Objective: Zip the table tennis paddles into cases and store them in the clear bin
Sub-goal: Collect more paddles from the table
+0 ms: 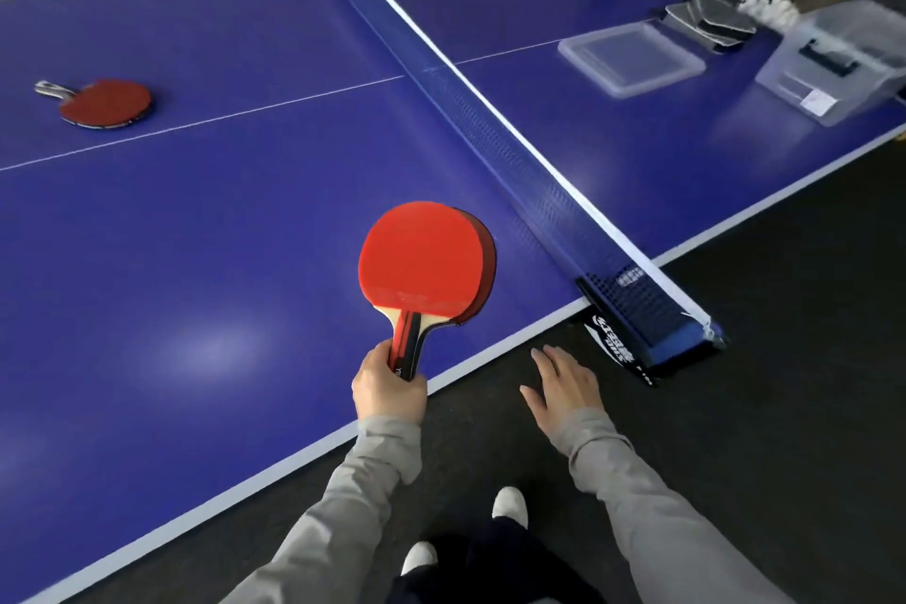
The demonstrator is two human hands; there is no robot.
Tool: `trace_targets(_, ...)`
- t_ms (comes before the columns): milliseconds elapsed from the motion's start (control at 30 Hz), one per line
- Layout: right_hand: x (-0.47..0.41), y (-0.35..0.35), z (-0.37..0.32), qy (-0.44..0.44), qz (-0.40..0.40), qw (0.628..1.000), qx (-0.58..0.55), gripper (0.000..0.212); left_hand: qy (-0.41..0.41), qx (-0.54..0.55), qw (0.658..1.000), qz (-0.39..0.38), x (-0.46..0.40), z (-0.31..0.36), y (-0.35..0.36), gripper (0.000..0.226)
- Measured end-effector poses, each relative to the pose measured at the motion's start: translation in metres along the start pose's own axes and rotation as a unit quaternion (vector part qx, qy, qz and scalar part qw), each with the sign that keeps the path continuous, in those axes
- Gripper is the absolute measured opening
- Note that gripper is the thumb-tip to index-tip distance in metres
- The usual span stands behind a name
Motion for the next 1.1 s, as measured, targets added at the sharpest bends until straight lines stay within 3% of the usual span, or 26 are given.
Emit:
trace_targets(233, 0.046, 0.018, 0.055, 0.074, -0.004, 0.996, -0.058, 0.058, 0.063, -0.023, 0.996, -0.057, 0.042, 0.032, 0.049, 0.021)
trace_targets(567, 0.109, 0.054, 0.183, 0.13, -0.051, 0.985, -0.103, 0.059, 0.157, -0.027, 0.985, -0.061, 0.111, 0.112, 0.146, 0.019)
trace_targets(867, 0.165, 0.078, 0.331, 0.151, -0.112, 0.975, -0.117, 0.057, 0.191, 0.005, 0.979, -0.067, 0.189, 0.184, 0.265, 0.024)
trace_targets(1100, 0.187, 0.086, 0.424, 0.195, -0.145, 0.956, -0.164, 0.056, 0.177, -0.005, 0.977, -0.117, 0.217, 0.217, 0.352, 0.025)
Point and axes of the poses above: each hand's wrist, its own x-axis away from the middle knuckle, its own y-axis out of the palm, z = x × y, the point moved 3 cm from there along -x, towards the middle knuckle, and after that the axes turned 14 degrees about -z, right-handed, at the moved point
